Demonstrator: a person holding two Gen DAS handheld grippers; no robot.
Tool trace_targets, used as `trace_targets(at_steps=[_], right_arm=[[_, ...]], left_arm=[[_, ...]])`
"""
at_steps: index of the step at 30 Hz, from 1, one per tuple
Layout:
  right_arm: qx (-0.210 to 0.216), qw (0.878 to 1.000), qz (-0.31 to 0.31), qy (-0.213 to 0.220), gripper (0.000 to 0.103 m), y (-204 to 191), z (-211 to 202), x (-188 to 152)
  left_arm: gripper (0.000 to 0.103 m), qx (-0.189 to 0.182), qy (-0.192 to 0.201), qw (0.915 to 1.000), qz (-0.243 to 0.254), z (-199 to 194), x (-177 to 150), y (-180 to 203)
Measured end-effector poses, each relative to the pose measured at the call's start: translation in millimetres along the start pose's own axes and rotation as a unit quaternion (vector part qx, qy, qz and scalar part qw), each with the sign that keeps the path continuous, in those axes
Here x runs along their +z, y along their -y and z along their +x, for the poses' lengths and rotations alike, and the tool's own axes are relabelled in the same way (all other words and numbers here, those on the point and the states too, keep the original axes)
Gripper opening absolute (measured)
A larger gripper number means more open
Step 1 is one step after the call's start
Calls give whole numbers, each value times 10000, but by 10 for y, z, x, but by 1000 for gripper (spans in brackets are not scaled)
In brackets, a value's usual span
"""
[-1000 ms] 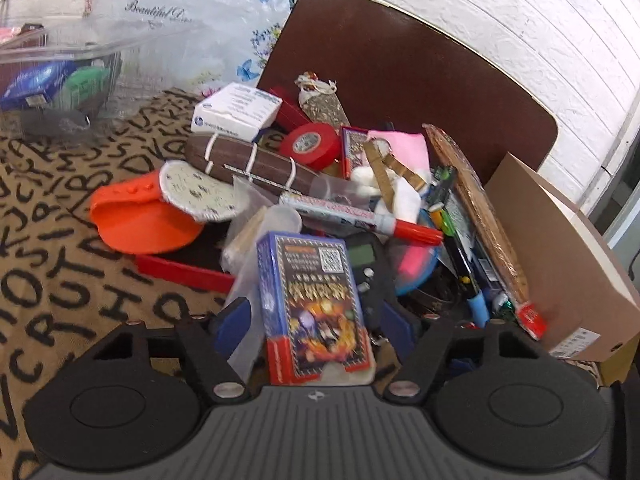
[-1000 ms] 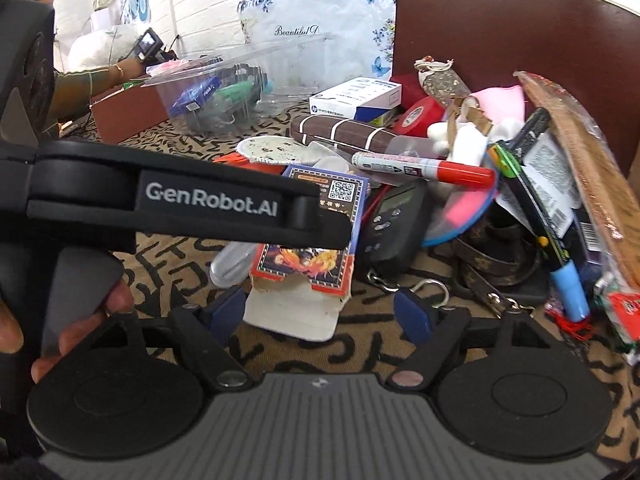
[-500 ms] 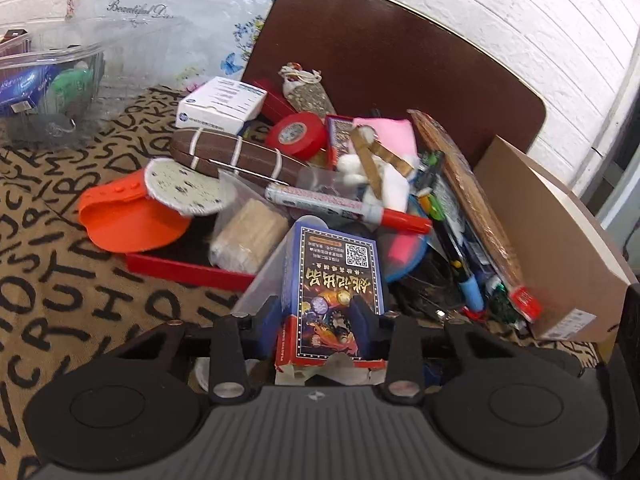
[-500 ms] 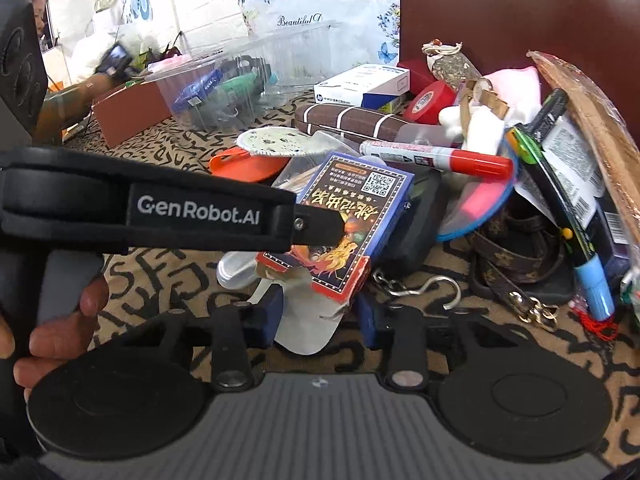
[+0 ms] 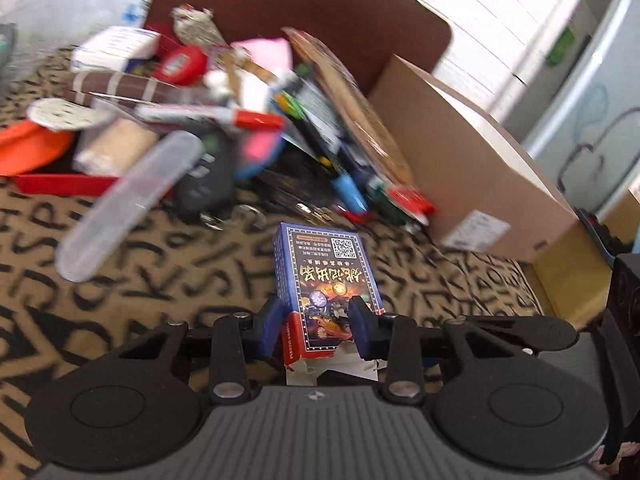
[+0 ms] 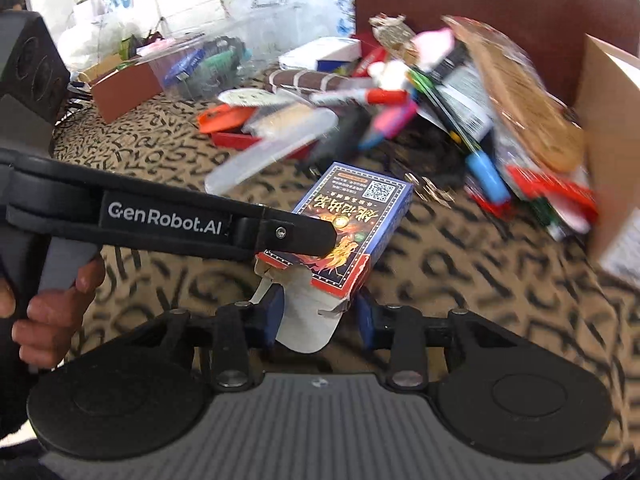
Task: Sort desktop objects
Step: 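Lift and carry the card box with the left gripper over the box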
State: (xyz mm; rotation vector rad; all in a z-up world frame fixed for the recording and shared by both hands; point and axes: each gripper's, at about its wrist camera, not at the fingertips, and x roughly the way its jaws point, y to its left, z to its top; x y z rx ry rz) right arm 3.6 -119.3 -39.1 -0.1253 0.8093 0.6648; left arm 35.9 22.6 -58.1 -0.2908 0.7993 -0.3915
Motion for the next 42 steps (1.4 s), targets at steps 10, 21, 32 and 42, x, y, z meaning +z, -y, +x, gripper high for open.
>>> trace_targets(at_steps=[10,21,32,42], right_arm=[[-209,9995,23,215,49,160,-83,-55],[-188,9993,38,311,40,162,-134,-24],[-950,9822,-292,1597,40,358,-955,290],[-1970,9624,-7,1869,40,1235,-1469,595]], left_arm=[[56,114,-245,9996,-25,194,36,60],[40,157,-72,9997,147,137,147,215],[39,-374,1025,9895,946,-130,704,1009],[40,-1217,942,9792,1325,485,1294,1943]])
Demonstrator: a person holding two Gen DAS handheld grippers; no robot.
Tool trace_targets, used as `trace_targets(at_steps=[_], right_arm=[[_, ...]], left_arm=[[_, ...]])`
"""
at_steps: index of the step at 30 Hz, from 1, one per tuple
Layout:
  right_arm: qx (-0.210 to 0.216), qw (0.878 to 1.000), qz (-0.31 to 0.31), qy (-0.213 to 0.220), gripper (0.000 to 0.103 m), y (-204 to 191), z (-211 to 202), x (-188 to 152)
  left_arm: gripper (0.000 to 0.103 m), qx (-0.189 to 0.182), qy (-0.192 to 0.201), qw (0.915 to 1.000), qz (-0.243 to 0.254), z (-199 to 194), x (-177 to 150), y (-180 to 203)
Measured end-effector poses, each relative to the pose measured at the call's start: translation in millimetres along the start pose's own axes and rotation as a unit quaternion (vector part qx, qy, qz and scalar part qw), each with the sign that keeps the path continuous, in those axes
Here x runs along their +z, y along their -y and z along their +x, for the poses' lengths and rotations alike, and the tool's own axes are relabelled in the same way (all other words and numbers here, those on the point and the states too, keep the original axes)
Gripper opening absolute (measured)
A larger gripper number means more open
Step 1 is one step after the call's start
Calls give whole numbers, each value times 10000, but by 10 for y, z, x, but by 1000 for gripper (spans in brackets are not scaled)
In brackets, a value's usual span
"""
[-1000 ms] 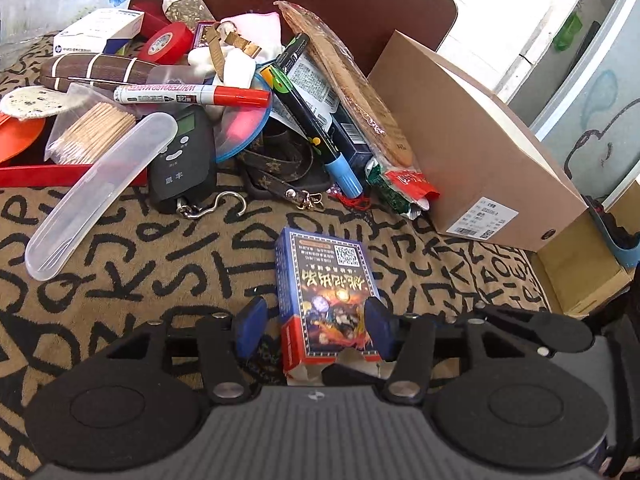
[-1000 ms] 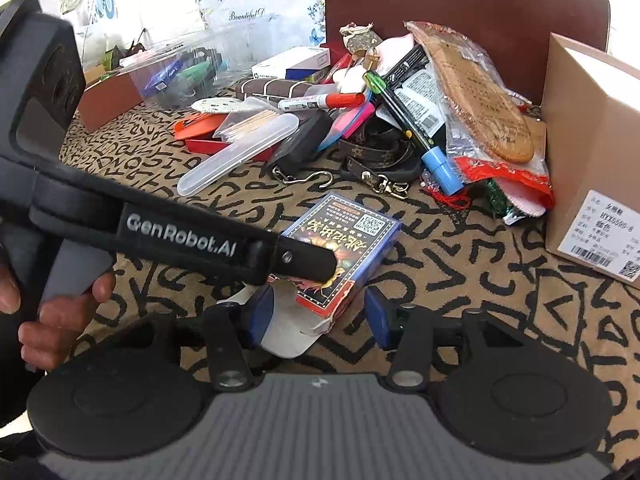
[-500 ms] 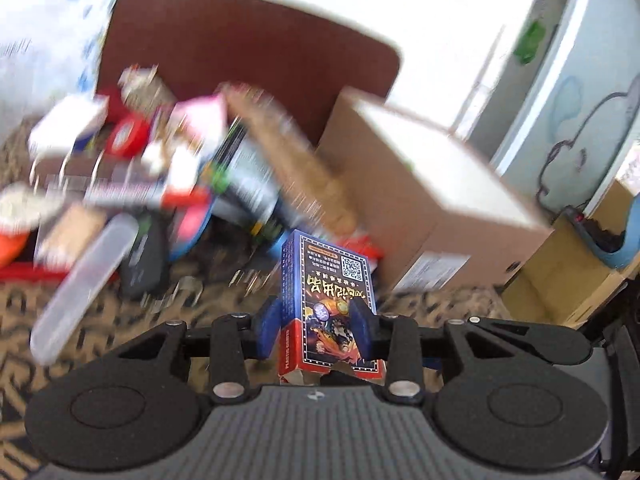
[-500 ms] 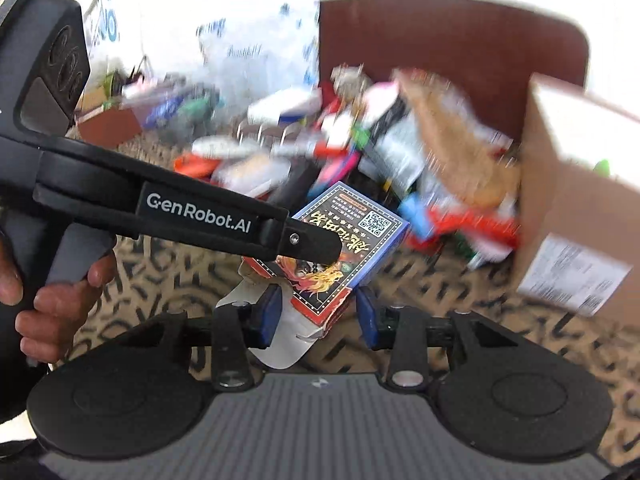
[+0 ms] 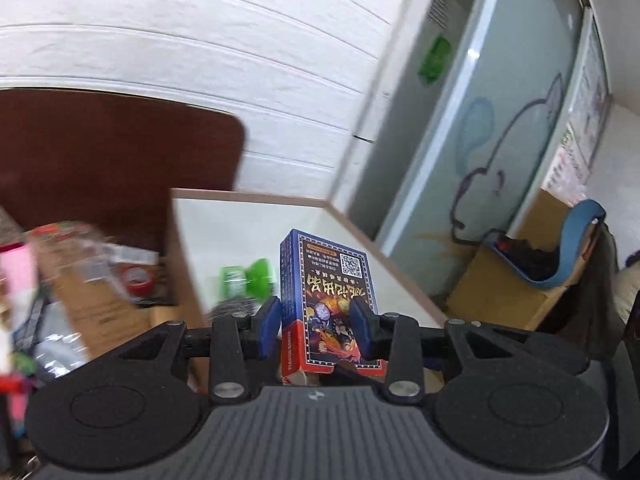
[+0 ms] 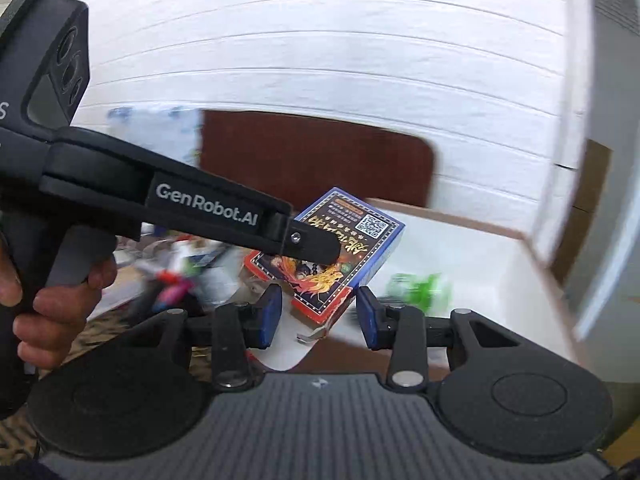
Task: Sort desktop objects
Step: 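Lift and carry the card box with the left gripper over the box, then lower the card box into the box and open the left gripper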
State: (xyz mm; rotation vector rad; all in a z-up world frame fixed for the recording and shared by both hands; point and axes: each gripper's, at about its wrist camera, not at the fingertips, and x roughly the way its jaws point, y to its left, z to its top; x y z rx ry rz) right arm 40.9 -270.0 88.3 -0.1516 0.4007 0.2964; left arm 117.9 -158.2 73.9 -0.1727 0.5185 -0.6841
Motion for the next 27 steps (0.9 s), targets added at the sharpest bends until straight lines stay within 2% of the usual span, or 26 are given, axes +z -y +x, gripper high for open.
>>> trace_targets(at_steps=[5,9,16,23,24,25,26,27], right_arm=[[-352,9986,180,-341,40,506,148,23],[-504,9959,283,-697,40,762,331,-36],[-423,9900,645,-1181,40,1213,581,-221],[-374,9851,725,-1515,40,1373,785,-319],[-368,9848,738,-1526,40,1383,798,-325],[-362,9851,732,-1511,41,1386,812,-323],[-332,9855,718,-1503,46,1382,818,-322],[-306,9854,720,-1513,51,1382,828,-320]], left_arm=[[39,-384,-390,9984,-143,542,116,217],[39,-522,-763,9952,-311,943,80,255],[40,-648,-1334,9865,-696,1455,55,185],[38,-585,-1568,9832,-727,1684,42,153],[42,-586,-1562,9831,-759,1696,40,138],[56,-620,-1553,9826,-808,1697,39,121],[67,-676,-1535,9819,-884,1693,47,102],[87,-702,-1491,9815,-972,1676,53,82]])
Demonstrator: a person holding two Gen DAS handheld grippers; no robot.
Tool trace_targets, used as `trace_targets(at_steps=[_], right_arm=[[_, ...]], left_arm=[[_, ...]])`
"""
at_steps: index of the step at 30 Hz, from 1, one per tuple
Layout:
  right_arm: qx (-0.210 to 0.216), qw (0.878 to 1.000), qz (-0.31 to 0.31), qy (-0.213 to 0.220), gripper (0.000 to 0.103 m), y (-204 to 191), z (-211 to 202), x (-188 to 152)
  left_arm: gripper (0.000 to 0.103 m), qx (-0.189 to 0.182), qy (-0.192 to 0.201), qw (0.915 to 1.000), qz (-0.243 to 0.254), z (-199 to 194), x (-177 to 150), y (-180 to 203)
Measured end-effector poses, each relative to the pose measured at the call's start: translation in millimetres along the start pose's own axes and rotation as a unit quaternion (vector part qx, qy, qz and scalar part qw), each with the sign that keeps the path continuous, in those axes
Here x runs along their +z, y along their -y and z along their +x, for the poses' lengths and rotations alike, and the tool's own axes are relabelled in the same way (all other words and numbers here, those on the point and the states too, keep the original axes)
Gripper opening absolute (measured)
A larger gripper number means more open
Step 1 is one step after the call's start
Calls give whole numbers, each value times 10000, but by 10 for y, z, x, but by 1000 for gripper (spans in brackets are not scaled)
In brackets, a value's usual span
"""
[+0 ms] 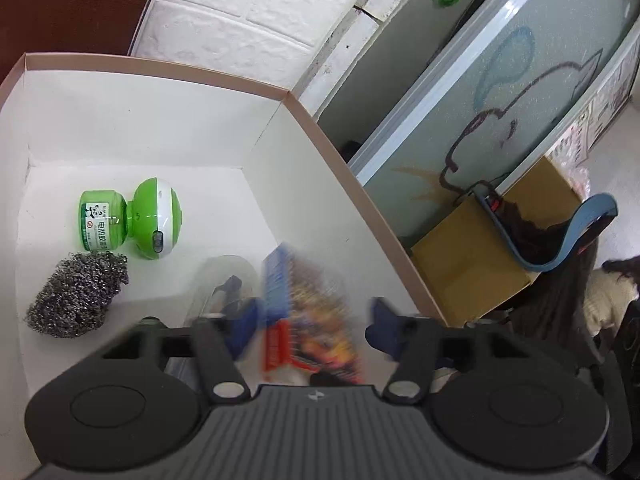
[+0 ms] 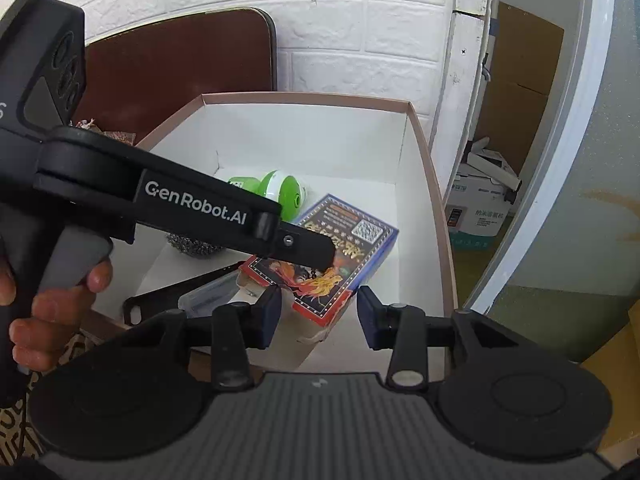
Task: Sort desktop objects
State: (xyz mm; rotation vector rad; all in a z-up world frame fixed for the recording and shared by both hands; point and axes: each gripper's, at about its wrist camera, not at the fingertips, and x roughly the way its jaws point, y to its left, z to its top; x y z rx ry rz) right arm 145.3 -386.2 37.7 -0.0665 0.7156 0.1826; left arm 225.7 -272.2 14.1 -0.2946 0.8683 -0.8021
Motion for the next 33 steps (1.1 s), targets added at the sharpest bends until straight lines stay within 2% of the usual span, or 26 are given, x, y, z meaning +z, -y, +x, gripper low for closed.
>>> trace_targets(at_steps=[1,2,4,8,9,20,23,28,33], right_arm=[[18,10000,7,-4,60,4,7,7],[22,10000,-3,14,61,-5,4,0],[-21,10000,-30,61,64,-12,-13,-6],[-65,9996,-62,255,86,-61,-127,-45],[-49,9995,-75,314,87,-81,-164,-57],[-107,9968,177,778,94,-284,-509,-181],[-144,9957,262,880,94,-362,-621,-227],[-286,9935,396,1030,95,-539,-826,-345],[-512,9919,365,1106,95,-747,-966,-468]], left_arm=[[98,-26,70,9999,-69,-29,-1,-15],[100,-35,138,9998,-122,-49,13,-15],[102,-53,168,9996,-201,-94,33,-28],[103,-114,-18,9993,-350,-157,43,-62],[103,-97,19,9994,-340,-183,34,-59],[103,202,426,9988,151,-546,-139,111],[103,439,613,9961,453,-692,-227,216],[103,978,999,9865,848,-1017,-439,365],[103,1647,1390,9692,1189,-1343,-681,456]])
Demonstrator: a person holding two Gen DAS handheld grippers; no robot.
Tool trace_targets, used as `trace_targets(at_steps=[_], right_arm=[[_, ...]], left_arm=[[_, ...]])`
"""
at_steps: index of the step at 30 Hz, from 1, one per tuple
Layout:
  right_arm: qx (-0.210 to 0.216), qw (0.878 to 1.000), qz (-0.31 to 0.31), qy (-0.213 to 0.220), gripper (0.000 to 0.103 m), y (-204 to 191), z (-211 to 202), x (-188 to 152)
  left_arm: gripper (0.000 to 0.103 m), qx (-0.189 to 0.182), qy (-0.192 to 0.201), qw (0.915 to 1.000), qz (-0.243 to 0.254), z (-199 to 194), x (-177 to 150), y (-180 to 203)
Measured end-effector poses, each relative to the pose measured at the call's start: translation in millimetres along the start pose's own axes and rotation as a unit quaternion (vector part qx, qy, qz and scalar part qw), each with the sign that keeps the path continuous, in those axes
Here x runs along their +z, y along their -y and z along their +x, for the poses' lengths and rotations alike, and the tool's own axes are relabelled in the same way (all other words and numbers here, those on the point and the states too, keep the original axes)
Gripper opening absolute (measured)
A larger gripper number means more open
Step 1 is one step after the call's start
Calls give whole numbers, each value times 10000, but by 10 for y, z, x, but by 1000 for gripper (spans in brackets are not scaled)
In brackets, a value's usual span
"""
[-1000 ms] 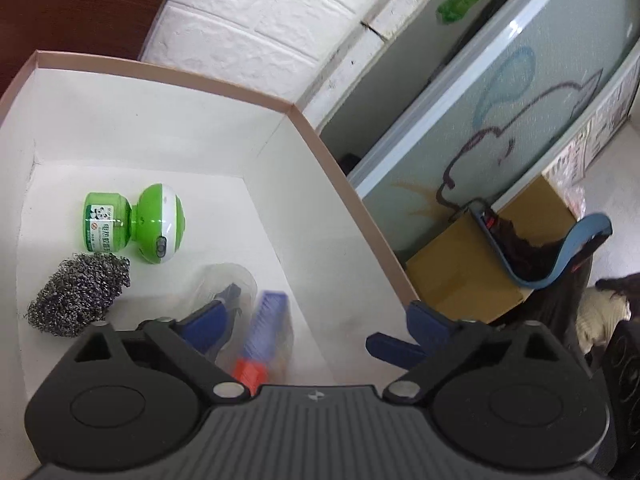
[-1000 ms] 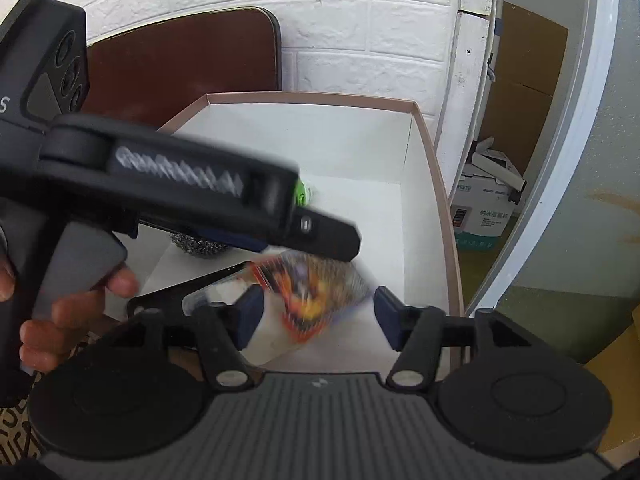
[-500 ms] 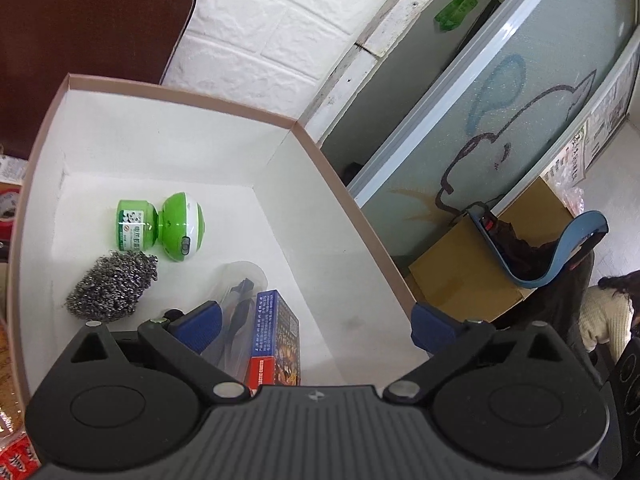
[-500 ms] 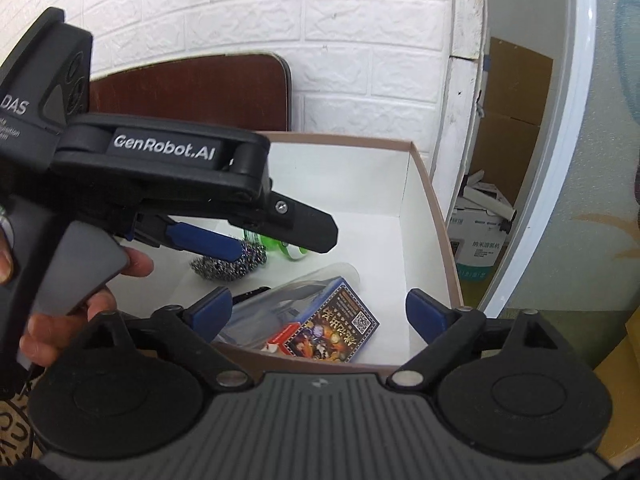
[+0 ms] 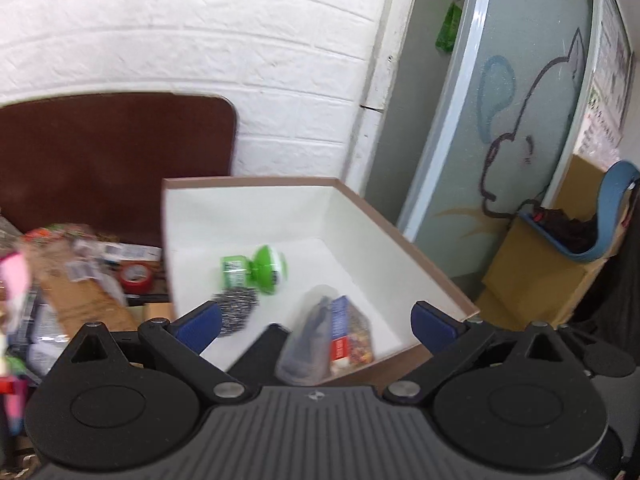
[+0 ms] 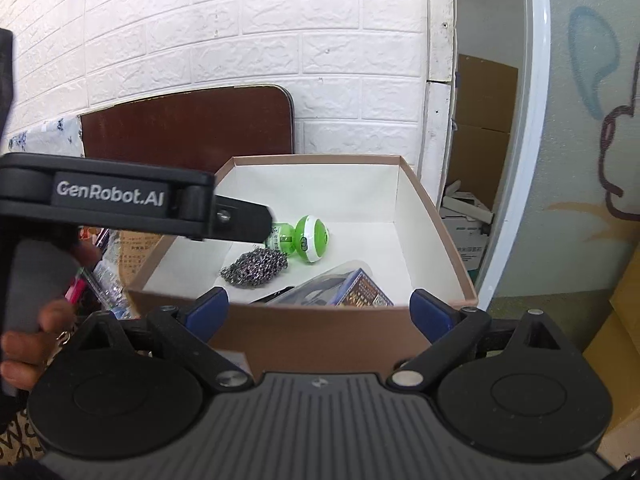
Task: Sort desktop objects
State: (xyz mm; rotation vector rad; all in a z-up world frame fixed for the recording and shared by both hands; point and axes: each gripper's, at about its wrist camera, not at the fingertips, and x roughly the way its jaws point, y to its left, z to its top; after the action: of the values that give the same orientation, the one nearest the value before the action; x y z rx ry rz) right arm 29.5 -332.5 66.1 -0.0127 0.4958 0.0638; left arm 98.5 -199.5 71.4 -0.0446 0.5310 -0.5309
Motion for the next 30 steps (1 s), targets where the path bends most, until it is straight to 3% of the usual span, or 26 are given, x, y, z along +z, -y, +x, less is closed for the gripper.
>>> trace_targets(at_steps=[8,17,30], right_arm=[[-207,9997,-55,113,99,-363,-294,-189],[-390,9991,148,-12,101,-551,-388,-391],[-627,9978,200,-94,101,-641,-373,-487]], left_arm=[[103,576,106,9983,-24,-413,-258,-72],[103,802,88,9967,-115,-653,-456,-138],[103,983,-31,9951,-90,-681,-567,-179]])
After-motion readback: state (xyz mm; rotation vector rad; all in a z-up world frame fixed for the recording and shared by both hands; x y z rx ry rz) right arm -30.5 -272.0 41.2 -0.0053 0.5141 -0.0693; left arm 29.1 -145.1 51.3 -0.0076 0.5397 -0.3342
